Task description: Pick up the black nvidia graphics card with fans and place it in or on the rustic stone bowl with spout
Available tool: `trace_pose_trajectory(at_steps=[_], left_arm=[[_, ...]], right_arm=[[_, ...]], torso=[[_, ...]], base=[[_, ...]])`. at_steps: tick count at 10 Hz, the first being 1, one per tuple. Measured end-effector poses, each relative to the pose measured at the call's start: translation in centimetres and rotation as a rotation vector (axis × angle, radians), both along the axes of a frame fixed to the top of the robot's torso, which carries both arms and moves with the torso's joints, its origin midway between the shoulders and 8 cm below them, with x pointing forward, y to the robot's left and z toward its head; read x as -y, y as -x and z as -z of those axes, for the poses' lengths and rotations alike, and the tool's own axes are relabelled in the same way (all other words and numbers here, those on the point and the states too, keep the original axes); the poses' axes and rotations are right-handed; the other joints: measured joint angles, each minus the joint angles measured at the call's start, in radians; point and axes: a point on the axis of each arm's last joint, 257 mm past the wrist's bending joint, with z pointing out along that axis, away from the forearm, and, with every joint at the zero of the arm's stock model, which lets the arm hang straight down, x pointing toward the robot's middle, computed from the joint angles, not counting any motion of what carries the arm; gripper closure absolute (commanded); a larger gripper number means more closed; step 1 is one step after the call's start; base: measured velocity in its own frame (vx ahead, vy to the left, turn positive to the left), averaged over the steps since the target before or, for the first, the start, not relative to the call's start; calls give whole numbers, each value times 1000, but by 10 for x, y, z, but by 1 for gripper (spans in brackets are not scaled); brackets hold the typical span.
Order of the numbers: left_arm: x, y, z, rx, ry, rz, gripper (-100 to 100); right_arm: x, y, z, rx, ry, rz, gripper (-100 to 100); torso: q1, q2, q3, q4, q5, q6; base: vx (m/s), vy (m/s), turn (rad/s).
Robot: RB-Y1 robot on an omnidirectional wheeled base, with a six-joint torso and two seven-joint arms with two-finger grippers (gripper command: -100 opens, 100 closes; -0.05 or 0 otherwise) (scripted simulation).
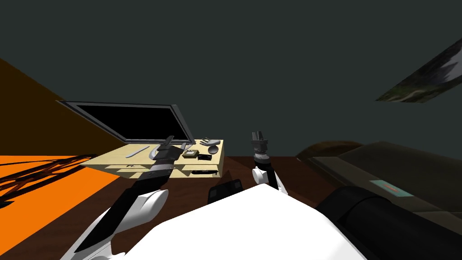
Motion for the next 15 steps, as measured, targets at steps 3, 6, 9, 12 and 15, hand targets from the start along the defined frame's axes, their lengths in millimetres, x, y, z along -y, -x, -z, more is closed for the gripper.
trace_pose_trajectory(at_steps=[3,6,9,12,15], left_arm=[[-14,-11,29,-104,15,2,-100],[-26,-19,56,-204,31,1,-100],[-33,-22,78,-290,43,-2,-100],[-47,-27,118,-420,62,-8,-100],[-62,-23,150,-540,78,-19,-100]], right_arm=[[0,0,0,0,0,0,0],[0,0,0,0,0,0,0],[0,0,0,0,0,0,0],[0,0,0,0,0,0,0],[0,0,0,0,0,0,0]], torso=[[0,0,0,0,0,0],[0,-1,-1,0,0,0],[1,-1,-1,0,0,0],[1,-2,-1,0,0,0],[1,-2,-1,0,0,0]], base=[[-8,-32,-105],[0,-26,-70],[5,-24,-138],[12,-25,-115],[16,-23,-137]])
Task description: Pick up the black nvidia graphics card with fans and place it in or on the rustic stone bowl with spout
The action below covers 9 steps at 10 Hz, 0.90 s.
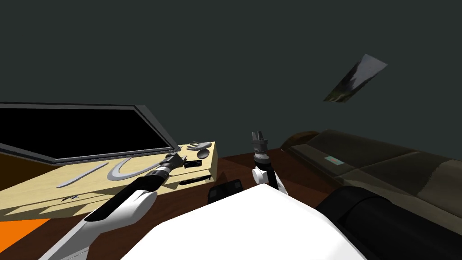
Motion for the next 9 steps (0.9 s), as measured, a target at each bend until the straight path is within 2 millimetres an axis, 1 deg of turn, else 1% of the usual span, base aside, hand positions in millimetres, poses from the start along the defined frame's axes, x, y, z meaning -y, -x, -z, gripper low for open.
trace_pose_trajectory(at_steps=[1,2,3,4,5,8,9], left_arm=[[-9,2,18,-51,7,-5,-100],[-10,2,25,-80,11,-8,-100],[-10,3,30,-101,12,-10,-100],[-16,3,43,-146,17,-14,-100],[-19,7,51,-181,20,-19,-100],[-34,28,92,-327,36,-37,-100],[-39,30,102,-364,39,-43,-100]], right_arm=[[0,0,0,0,0,0,0],[0,0,0,0,0,0,0],[0,0,0,0,0,0,0],[0,0,0,0,0,0,0],[0,0,0,0,0,0,0],[0,0,0,0,0,0,0],[0,0,0,0,0,0,0]], torso=[[0,0,0,0,0,0],[0,0,0,0,0,0],[1,0,0,0,0,0],[0,0,0,0,0,1],[0,0,0,0,0,0],[-1,-1,-1,0,0,0],[0,-1,-1,0,0,0]], base=[[18,-15,-88],[9,-6,5],[20,-17,-165],[20,-14,-109],[24,-26,-175],[31,-25,-117],[35,-23,-186]])
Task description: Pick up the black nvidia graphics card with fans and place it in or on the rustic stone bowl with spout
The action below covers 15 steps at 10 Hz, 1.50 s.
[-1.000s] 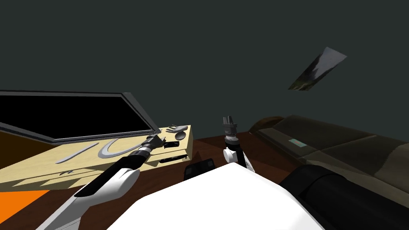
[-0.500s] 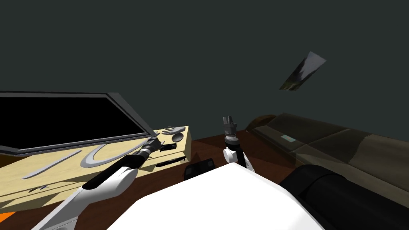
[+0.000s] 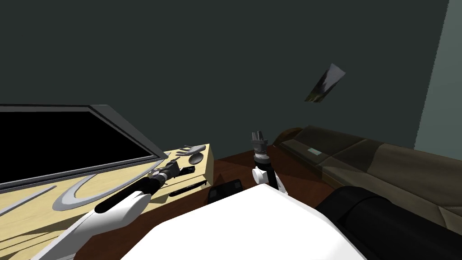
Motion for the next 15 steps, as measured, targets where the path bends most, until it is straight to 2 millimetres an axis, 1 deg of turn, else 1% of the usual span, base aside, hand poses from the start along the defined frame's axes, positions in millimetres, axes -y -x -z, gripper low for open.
trace_pose_trajectory(at_steps=[1,2,3,4,5,6,8,9,10,11,12,14,15], left_arm=[[-6,9,14,-52,5,-8,-100],[-12,11,23,-88,8,-14,-100],[-20,19,37,-140,12,-24,-100],[-25,25,43,-176,14,-30,-100],[-32,34,57,-230,19,-41,-100],[-36,41,66,-266,21,-47,-100],[-47,63,82,-353,26,-67,-100],[-56,76,97,-406,27,-78,-100],[-57,82,103,-435,26,-83,-100],[-67,92,110,-483,27,-97,-100],[-71,100,115,-514,27,-104,-100],[-86,128,127,-615,21,-130,-100],[-93,137,132,-651,20,-142,-100]], right_arm=[[0,0,0,0,0,0,0],[0,0,0,0,0,0,0],[0,0,0,0,0,0,0],[0,0,0,0,0,0,0],[0,0,0,0,0,0,0],[0,0,0,0,0,0,0],[0,0,0,0,0,0,0],[0,0,0,0,0,0,0],[0,0,0,0,0,0,0],[0,0,0,0,0,0,0],[0,0,0,0,0,0,0],[0,0,0,0,0,0,0],[0,0,0,0,0,0,0]], torso=[[0,0,0,0,0,0],[0,0,0,0,0,0],[0,-1,0,0,0,0],[0,0,0,0,0,0],[0,-1,0,0,0,0],[0,0,0,0,0,-1],[0,1,1,0,0,0],[0,-1,-1,0,0,0],[0,-2,-1,0,0,0],[1,-3,-2,-1,0,0],[1,-2,-1,0,0,-1],[2,-2,-1,0,0,0],[3,-2,-1,0,1,-1]], base=[[30,-12,-99],[39,-23,-202],[37,-16,-83],[45,-23,-161],[31,-14,-75],[5,-10,-135],[40,-16,-153],[72,-10,-109],[79,0,-176],[52,6,-82],[46,-1,-134],[64,25,-159],[41,33,-99]])
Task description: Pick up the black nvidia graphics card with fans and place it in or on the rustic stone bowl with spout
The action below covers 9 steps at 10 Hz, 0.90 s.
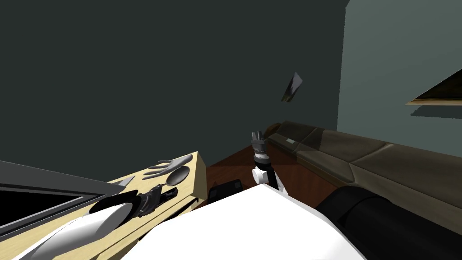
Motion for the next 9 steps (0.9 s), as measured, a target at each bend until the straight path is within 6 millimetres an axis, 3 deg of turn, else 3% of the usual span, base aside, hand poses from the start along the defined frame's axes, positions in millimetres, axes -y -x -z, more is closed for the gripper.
trace_pose_trajectory(at_steps=[3,9], left_arm=[[-36,41,17,-160,-19,-47,-100],[-71,130,33,-406,-38,-111,-100]], right_arm=[[0,0,0,0,0,0,0],[0,0,0,0,0,0,0]], torso=[[3,-1,-1,0,1,1],[-1,-1,-1,0,0,1]], base=[[62,54,-144],[57,29,-106]])
